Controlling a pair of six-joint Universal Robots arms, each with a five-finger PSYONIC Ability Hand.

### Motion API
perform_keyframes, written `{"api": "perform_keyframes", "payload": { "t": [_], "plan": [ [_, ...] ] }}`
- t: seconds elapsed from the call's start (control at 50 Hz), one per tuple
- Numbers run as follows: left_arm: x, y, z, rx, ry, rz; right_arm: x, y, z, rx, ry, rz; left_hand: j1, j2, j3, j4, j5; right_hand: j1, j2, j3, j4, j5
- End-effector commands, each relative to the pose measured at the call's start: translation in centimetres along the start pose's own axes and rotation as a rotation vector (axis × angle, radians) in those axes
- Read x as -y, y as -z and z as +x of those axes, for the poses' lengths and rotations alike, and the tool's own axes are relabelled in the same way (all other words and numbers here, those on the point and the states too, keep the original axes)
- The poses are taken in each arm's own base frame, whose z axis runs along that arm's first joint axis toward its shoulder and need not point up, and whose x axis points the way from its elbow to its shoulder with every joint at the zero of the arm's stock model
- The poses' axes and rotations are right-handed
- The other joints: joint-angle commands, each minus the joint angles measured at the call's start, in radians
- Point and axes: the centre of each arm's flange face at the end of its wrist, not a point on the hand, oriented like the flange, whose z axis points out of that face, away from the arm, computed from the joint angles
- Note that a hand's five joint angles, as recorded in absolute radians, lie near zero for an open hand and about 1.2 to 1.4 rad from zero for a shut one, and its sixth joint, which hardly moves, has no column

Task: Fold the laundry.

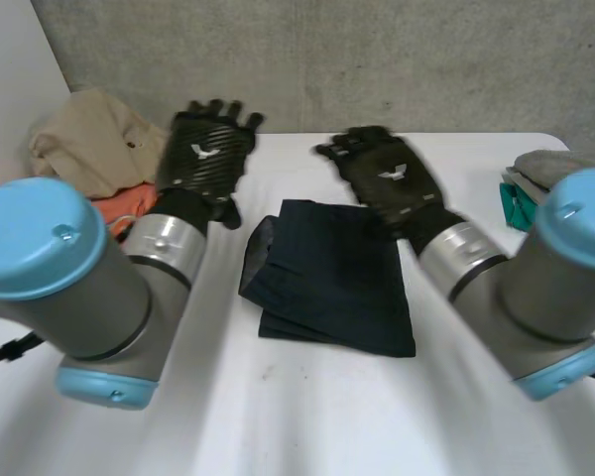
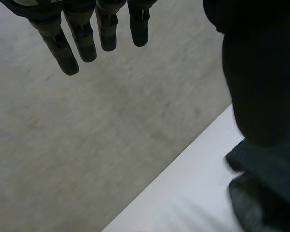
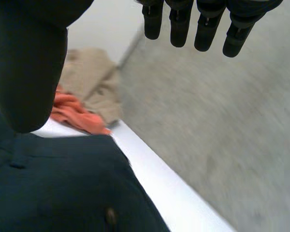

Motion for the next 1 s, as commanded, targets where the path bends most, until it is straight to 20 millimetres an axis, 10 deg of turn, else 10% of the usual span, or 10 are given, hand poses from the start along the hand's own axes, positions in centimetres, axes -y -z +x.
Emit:
{"api": "perform_keyframes", "payload": {
  "t": [0.02,0.24,0.6,0.82,1.0],
  "plan": [
    [-0.7,-0.9,6.0,-0.248,0.070,-0.018,-1.4,1.7,4.4,-0.129,-0.185,-0.222,0.007,-0.006,-0.013,-0.005,-0.025,-0.065,-0.047,-0.043,-0.045,-0.052],
    [-6.8,-2.9,7.5,-0.235,0.016,-0.305,-5.9,-1.5,4.6,-0.060,-0.270,-0.394,0.039,0.026,0.020,0.028,0.007,-0.065,-0.047,-0.043,-0.045,-0.052],
    [-9.8,-1.7,7.1,-0.246,-0.081,-0.483,-11.3,-2.9,3.8,-0.045,-0.190,-0.528,0.039,0.026,0.020,0.028,0.007,-0.065,-0.047,-0.043,-0.045,-0.052],
    [-7.1,-2.5,6.5,-0.228,-0.073,-0.409,-7.1,-2.8,4.9,-0.078,-0.117,-0.446,0.024,0.012,0.005,0.013,-0.007,-0.065,-0.047,-0.043,-0.045,-0.052],
    [1.6,-1.1,3.1,-0.210,0.056,-0.205,-2.6,0.3,4.7,-0.206,-0.042,-0.292,0.004,-0.009,-0.016,-0.008,-0.028,-0.065,-0.047,-0.043,-0.045,-0.052]
  ]
}}
